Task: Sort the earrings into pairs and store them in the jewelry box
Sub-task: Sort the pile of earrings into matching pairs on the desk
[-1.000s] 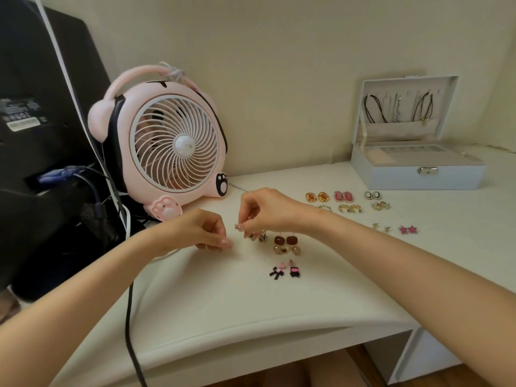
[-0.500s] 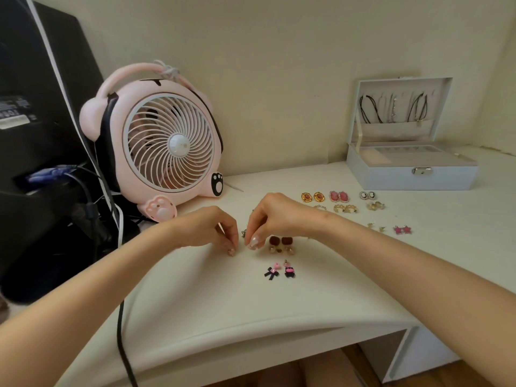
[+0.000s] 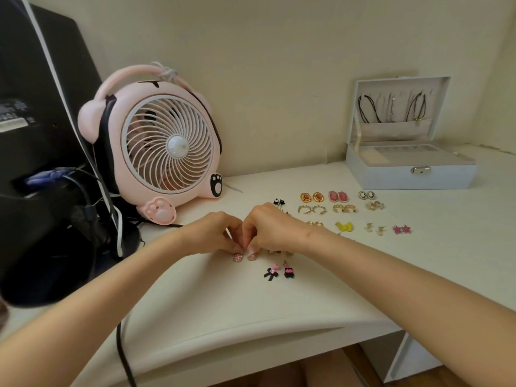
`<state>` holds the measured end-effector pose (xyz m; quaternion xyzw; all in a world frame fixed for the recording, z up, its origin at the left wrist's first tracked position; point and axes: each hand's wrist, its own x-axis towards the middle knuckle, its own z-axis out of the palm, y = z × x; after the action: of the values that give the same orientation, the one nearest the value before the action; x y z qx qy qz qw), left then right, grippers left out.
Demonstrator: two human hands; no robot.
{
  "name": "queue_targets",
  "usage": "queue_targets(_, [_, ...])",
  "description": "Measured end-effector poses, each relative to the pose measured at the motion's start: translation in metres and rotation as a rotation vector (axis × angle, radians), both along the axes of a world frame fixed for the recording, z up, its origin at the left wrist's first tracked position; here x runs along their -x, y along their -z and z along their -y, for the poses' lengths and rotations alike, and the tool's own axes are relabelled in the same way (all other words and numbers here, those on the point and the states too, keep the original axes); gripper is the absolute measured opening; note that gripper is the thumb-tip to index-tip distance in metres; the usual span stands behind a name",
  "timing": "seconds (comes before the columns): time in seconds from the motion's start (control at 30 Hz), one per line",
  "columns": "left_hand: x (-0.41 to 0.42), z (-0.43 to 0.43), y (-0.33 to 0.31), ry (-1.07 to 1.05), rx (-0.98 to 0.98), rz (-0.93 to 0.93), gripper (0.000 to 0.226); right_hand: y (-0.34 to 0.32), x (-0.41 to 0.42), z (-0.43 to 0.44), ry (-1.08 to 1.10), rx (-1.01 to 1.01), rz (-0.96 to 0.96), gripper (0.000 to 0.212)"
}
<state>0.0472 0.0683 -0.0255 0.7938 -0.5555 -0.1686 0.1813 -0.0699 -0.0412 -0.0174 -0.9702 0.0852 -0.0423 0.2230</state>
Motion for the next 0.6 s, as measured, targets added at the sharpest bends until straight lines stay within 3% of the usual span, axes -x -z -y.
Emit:
queue_targets(0.27, [0.003,0.002,0.003,-0.05,0.077,0.023,0.017,0.003,0.0,0.003,0.026,0.029,0.08,0.01])
queue_targets(0.4, [-0.001,-0.002,-0.002,-0.104,0.137,-0.052,0.018,-0.002,0.0,0.014,0.056,0.034,0.134,0.023])
queue_targets(0.6, [0.003,-0.008,-0.003,-0.075,-0.015,-0.072,0.015,-0.004,0.002,0.008,0.005,0.111,0.041,0.017])
